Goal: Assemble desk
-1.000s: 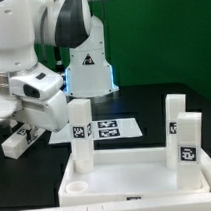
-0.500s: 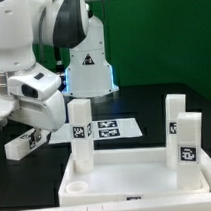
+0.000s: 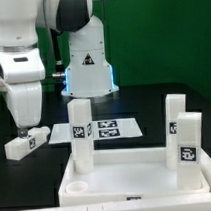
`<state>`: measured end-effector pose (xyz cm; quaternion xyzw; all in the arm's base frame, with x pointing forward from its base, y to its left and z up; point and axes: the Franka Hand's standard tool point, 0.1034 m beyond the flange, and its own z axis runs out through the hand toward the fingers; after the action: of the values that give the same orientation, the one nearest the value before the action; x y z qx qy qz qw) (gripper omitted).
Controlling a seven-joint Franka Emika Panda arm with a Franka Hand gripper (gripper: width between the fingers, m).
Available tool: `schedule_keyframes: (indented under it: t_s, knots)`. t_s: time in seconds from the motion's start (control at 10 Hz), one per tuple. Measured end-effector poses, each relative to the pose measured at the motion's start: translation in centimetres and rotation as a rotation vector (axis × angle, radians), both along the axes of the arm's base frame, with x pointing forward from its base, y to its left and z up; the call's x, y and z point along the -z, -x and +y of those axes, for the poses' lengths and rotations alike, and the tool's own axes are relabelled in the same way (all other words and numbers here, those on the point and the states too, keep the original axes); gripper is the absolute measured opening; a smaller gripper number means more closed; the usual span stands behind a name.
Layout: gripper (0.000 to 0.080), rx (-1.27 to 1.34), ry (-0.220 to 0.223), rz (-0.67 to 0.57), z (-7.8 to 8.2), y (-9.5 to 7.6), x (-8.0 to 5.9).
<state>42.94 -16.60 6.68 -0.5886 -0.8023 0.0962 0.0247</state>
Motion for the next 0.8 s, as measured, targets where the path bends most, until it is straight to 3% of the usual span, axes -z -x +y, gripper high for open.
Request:
schedule_keyframes:
  t_s: [0.5,0.8]
  knots:
    - [0.0649,0.410,0.059,-0.054,0.0,-0.4,0.0]
    - [0.0649,0.902,0.148,-0.107,0.0,-2.2,0.0]
